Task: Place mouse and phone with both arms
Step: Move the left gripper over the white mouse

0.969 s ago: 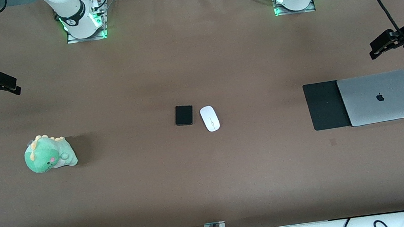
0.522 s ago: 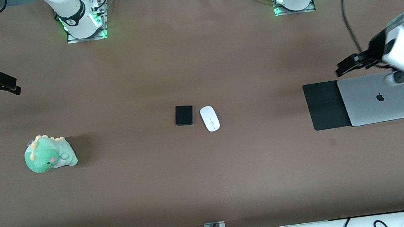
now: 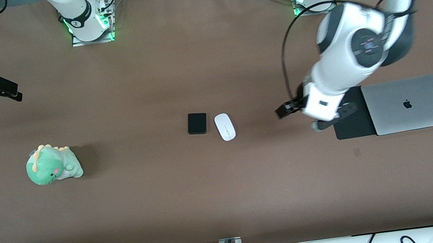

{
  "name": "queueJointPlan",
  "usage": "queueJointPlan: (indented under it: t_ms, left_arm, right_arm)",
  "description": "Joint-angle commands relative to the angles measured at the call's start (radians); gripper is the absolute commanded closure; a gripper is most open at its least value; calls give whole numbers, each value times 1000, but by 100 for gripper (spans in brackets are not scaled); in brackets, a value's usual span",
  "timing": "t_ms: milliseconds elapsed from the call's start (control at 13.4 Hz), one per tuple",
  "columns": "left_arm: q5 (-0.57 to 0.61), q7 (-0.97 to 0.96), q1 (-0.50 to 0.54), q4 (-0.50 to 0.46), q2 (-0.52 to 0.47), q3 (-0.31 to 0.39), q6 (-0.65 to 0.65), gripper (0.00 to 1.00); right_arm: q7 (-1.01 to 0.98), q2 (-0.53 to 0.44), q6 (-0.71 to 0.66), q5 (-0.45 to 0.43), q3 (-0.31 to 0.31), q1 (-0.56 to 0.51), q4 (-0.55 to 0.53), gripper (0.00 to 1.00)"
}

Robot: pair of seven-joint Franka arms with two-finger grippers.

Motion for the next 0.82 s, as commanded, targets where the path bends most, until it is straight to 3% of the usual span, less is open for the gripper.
queueJointPlan:
  t_ms: [0, 224, 373, 746]
  left_arm:
    - [24, -136, -114, 104, 146, 20, 64, 0]
    - [173, -321, -229, 233, 313, 22, 74, 0]
    - [208, -362, -283, 289, 390, 30, 75, 0]
    - [222, -424, -354, 293, 477, 65, 182, 0]
  right_arm:
    - [5, 6, -21, 14, -1, 0, 24, 0]
    - [2, 6, -21, 14, -1, -3, 24, 0]
    - [1, 6, -21, 14, -1, -3, 24, 0]
    - [1, 8, -21, 16, -3, -3, 24, 0]
